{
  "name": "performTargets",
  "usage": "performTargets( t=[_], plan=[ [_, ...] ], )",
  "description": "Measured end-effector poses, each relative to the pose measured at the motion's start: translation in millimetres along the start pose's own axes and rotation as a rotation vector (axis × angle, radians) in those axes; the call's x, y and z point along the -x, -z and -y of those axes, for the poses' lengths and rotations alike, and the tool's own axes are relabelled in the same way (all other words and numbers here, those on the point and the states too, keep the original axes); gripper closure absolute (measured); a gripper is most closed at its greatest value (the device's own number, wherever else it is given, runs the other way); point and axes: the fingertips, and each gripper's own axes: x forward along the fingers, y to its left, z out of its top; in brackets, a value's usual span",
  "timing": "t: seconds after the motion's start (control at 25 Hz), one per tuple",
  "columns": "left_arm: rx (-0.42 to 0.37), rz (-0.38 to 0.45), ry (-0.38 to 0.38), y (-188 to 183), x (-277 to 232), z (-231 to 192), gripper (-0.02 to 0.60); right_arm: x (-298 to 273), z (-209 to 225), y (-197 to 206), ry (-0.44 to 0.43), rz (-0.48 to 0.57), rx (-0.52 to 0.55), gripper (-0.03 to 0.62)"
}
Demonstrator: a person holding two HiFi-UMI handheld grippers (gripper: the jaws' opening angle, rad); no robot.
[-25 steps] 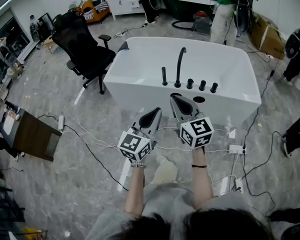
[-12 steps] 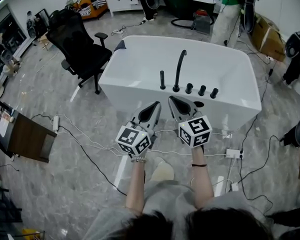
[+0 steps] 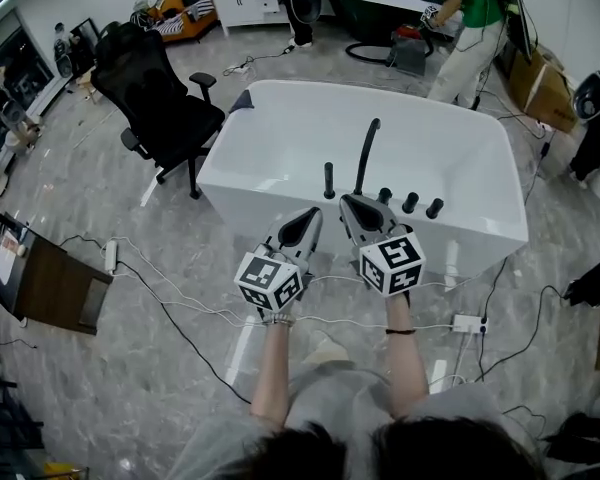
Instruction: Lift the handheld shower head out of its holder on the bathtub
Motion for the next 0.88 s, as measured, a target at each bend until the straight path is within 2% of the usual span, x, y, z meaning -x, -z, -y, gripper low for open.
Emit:
performTargets(
  t=[0.4, 0.6, 0.88],
  plan=[
    [0.008, -0.028, 0.027, 9, -62, -55, 0.577, -61, 49, 2, 0.013, -0.021, 0.009, 0.594],
    [0.005, -0.053, 0.036, 20, -78, -72, 0.577, -74, 67, 19, 0.042, -0.023, -0.024, 0.594],
    [0.072, -0.082, 0.009, 45, -89, -91, 0.577, -94, 83, 47, 0.058, -0.086, -0.069, 0.593]
  ],
)
